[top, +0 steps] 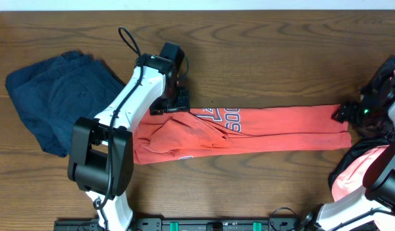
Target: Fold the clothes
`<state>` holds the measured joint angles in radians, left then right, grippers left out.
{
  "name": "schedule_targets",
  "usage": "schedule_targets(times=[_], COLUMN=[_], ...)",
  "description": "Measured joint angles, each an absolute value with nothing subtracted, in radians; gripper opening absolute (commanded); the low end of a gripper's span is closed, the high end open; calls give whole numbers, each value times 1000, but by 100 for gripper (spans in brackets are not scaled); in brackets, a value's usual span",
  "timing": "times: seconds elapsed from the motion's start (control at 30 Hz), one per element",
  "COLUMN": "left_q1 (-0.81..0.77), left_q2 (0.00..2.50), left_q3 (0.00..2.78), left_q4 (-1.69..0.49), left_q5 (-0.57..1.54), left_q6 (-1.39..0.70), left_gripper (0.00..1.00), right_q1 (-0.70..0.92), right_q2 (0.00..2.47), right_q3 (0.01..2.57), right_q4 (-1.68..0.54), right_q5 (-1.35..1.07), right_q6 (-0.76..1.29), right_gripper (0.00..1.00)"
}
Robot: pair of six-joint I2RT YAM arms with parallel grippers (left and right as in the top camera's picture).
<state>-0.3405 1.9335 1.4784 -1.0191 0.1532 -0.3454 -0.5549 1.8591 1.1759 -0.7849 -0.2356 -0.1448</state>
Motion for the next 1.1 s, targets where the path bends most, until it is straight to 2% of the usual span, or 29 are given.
schedule_targets(times=[0.13,0.2,0.27,0.33,0.37,0.5,0.7,0.87,1.1], left_q1=[-340,-338,-329,-307,-295,-210,-93,-42,-31], left_q2=[1933,1929,1917,1896,1886,1832,1777,1742,1727], left_q3=[1478,1478,1478,1478,1478,1478,1478,1478,1478], left_q4=[-1048,-1051,-1051,-1051,-1051,-1051,-1058,-1072,-1082], left_q5=[153,153,154,153,153,151,149,149,150], left_q6=[-369,-388,-410,-437,-446,-475,-487,-486,-471], left_gripper=[71,71,71,71,71,71,71,73,74], right_q1=[-555,-555,-555,-555,-555,-554,-554,-542,-408], right_q2=[1852,1846,1843,1843,1844,1847,1850,1850,1817], right_q3=[1095,1079,1070,1065,1060,1048,1079,1251,1422], right_q4=[-711,-687,-674,-673,-674,-680,-756,-934,-1113], right_q5=[-235,-237,-250,-268,-279,-315,-322,-324,-322], right_q6=[-158,-164,-184,-197,-202,-204,-208,-207,-205], right_gripper=[69,61,46,25,18,4,1,1,1])
